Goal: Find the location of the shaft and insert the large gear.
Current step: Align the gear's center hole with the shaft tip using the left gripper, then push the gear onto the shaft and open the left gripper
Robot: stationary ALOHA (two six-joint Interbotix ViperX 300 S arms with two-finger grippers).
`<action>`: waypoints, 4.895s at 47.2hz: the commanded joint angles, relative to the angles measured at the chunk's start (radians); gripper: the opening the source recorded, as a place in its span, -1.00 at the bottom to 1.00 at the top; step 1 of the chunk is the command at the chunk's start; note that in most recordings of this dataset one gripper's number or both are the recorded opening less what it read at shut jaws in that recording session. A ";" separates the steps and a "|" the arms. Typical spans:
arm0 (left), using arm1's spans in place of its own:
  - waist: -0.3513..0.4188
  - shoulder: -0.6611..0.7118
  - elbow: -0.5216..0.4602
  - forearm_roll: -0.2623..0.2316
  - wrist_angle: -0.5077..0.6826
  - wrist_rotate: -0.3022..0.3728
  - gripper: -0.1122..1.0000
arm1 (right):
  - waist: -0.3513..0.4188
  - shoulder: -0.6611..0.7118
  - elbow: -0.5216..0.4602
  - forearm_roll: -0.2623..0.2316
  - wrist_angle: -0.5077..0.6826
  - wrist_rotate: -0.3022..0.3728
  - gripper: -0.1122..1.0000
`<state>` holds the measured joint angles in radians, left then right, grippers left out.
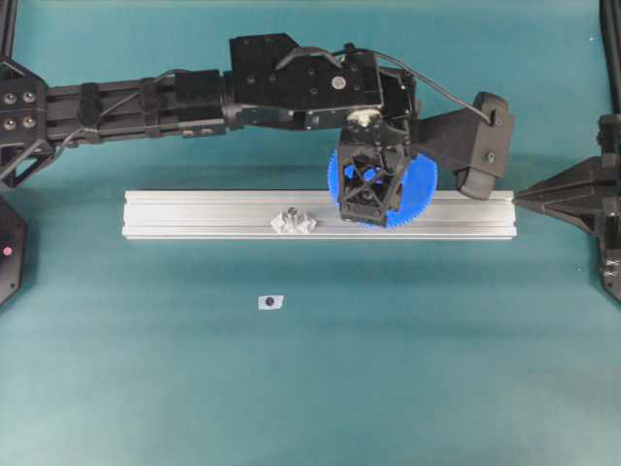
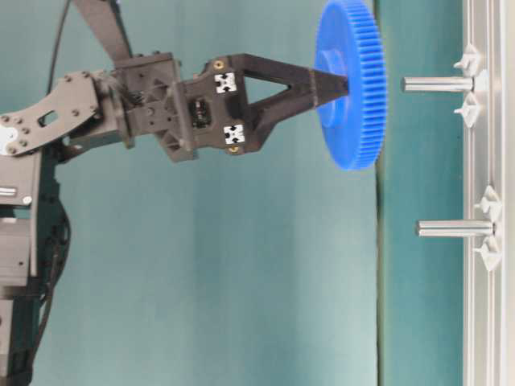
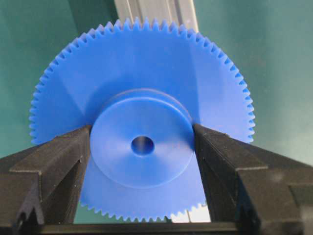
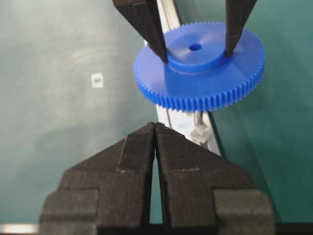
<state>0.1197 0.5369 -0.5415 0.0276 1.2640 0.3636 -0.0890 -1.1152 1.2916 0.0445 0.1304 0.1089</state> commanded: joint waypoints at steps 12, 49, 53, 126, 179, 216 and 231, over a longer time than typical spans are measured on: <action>0.011 0.002 -0.040 0.003 -0.015 0.002 0.47 | -0.012 0.006 -0.008 0.000 -0.005 0.008 -0.73; 0.015 0.040 -0.014 0.003 -0.048 0.000 0.47 | -0.017 0.005 -0.008 0.000 -0.005 0.008 -0.73; 0.018 0.040 -0.009 0.002 -0.048 -0.002 0.47 | -0.017 0.005 -0.008 0.000 -0.005 0.008 -0.73; -0.025 0.032 -0.008 0.000 0.020 -0.049 0.47 | -0.017 0.005 -0.008 0.000 -0.005 0.008 -0.73; 0.028 0.035 -0.020 0.000 0.015 -0.017 0.47 | -0.017 0.003 -0.006 0.000 -0.005 0.008 -0.73; 0.026 0.018 -0.025 0.000 -0.017 -0.020 0.47 | -0.018 0.003 -0.006 0.000 -0.005 0.008 -0.73; 0.025 0.014 -0.026 0.000 -0.012 -0.035 0.72 | -0.017 0.003 -0.005 0.000 -0.005 0.008 -0.73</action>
<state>0.1350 0.5983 -0.5415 0.0230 1.2548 0.3298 -0.1043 -1.1183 1.2977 0.0445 0.1304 0.1089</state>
